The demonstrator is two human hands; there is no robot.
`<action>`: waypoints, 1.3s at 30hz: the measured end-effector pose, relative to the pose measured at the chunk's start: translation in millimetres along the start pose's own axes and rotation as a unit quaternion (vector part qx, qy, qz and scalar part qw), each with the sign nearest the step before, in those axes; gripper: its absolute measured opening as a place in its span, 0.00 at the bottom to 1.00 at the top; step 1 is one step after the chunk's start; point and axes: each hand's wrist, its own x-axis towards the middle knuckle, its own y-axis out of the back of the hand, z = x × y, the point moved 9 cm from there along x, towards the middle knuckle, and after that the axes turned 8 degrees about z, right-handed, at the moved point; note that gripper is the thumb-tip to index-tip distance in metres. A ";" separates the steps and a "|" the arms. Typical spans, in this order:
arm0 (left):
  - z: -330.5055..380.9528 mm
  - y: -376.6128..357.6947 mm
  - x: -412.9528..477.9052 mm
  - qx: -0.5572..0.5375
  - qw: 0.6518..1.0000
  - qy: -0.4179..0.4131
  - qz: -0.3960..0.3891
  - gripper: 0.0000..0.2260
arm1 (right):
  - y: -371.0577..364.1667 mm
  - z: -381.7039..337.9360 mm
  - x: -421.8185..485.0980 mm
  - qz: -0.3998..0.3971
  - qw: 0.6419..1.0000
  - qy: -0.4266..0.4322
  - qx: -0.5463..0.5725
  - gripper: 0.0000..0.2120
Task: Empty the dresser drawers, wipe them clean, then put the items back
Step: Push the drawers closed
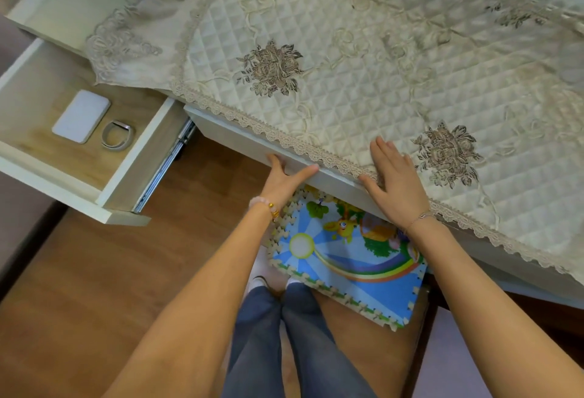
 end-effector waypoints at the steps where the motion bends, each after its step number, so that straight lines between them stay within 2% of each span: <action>1: -0.6 0.3 0.5 0.005 1.000 -0.001 -0.001 0.58 | 0.1 0.3 0.0 0.000 1.000 0.000 0.000 0.30; 3: -3.4 2.4 -3.3 0.021 1.000 -0.004 -0.003 0.57 | 0.8 0.1 -0.4 -0.001 1.000 -0.002 0.000 0.30; 6: -8.1 11.7 -21.0 0.077 0.996 -0.042 0.011 0.49 | 2.4 -2.1 -1.2 -0.003 1.000 -0.007 0.002 0.30; 11: 9.8 40.0 -67.8 0.164 0.970 -0.150 0.100 0.33 | 10.4 -11.7 -4.8 0.003 0.999 -0.027 0.027 0.28; 14: 27.6 57.2 -98.4 0.249 0.936 -0.209 0.137 0.29 | 18.9 -26.0 -12.9 0.012 0.998 -0.029 0.051 0.27; 18: 54.8 77.8 -143.1 0.364 0.869 -0.280 0.185 0.26 | 37.1 -58.2 -29.5 0.041 0.996 -0.003 0.082 0.26; 23: 77.0 96.1 -197.0 0.446 0.797 -0.334 0.232 0.24 | 54.1 -98.7 -53.9 0.062 0.992 0.038 0.101 0.26; 26: 82.0 106.8 -222.6 0.486 0.762 -0.345 0.254 0.22 | 64.5 -124.9 -67.8 0.085 0.988 0.086 0.093 0.25; 31: 80.1 131.5 -260.2 0.516 0.728 -0.340 0.298 0.20 | 68.6 -159.5 -84.6 0.095 0.980 0.150 0.086 0.24; 39: 58.6 186.5 -310.1 0.510 0.711 -0.287 0.390 0.20 | 47.1 -230.9 -98.3 0.051 0.965 0.240 0.091 0.24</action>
